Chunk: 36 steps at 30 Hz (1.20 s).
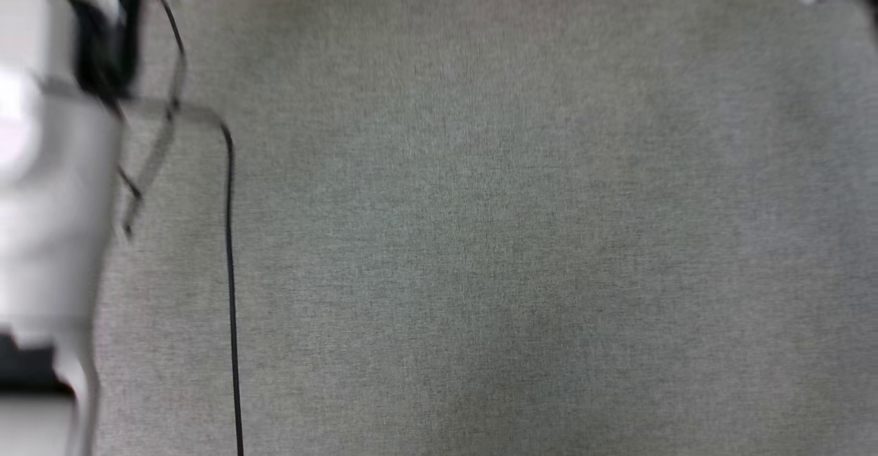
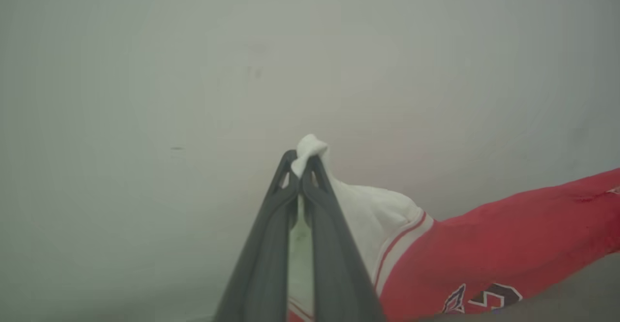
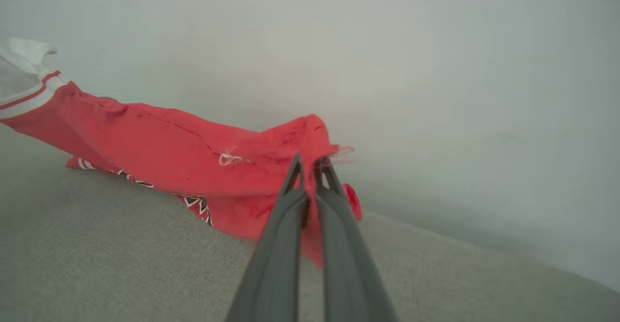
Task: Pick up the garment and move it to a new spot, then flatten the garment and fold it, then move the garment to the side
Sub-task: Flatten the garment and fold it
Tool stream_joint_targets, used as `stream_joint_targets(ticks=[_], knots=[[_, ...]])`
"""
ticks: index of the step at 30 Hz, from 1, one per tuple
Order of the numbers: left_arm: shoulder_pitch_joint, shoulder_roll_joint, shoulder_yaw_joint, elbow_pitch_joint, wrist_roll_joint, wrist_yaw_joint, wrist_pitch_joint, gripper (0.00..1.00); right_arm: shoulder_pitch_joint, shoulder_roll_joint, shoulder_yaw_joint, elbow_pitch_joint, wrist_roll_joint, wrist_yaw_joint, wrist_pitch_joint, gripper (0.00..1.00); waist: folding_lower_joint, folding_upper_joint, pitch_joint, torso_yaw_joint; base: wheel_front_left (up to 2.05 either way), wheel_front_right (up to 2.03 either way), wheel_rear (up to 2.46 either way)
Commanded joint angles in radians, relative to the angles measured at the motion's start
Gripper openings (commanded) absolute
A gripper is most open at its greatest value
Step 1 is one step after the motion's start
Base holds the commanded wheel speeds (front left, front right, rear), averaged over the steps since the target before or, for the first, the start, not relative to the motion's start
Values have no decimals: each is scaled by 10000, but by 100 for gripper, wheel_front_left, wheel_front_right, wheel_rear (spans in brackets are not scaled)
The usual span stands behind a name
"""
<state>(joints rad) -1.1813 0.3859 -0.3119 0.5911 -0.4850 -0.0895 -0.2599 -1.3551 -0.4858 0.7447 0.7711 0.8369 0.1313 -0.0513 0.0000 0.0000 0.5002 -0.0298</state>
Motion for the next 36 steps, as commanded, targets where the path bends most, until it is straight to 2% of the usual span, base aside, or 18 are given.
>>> stream_joint_targets(ticks=[1,7,20,27,36], knots=[[949,-20,133,-453,-103,175,-64,0,636,-115,193,-138,265,-10,-168,0,0,0,-454,33,0,0,0],[3885,-11,364,-1931,-188,671,-64,0,2484,-471,996,-615,900,-10,-478,0,0,0,-1306,69,0,0,0],[9609,36,31,-4449,-623,1704,303,0,5567,-1631,2646,-1785,1895,-12,-737,0,0,0,-3398,241,0,0,0],[11882,-49,-246,-4918,-915,2102,493,0,7114,-2063,2961,-2323,2414,-10,-1075,0,0,0,-4269,354,0,0,0],[13839,-23,-448,-5461,-1424,2284,800,0,8805,-2627,3084,-2887,2573,-10,-1335,0,0,0,-4964,488,0,0,0]])
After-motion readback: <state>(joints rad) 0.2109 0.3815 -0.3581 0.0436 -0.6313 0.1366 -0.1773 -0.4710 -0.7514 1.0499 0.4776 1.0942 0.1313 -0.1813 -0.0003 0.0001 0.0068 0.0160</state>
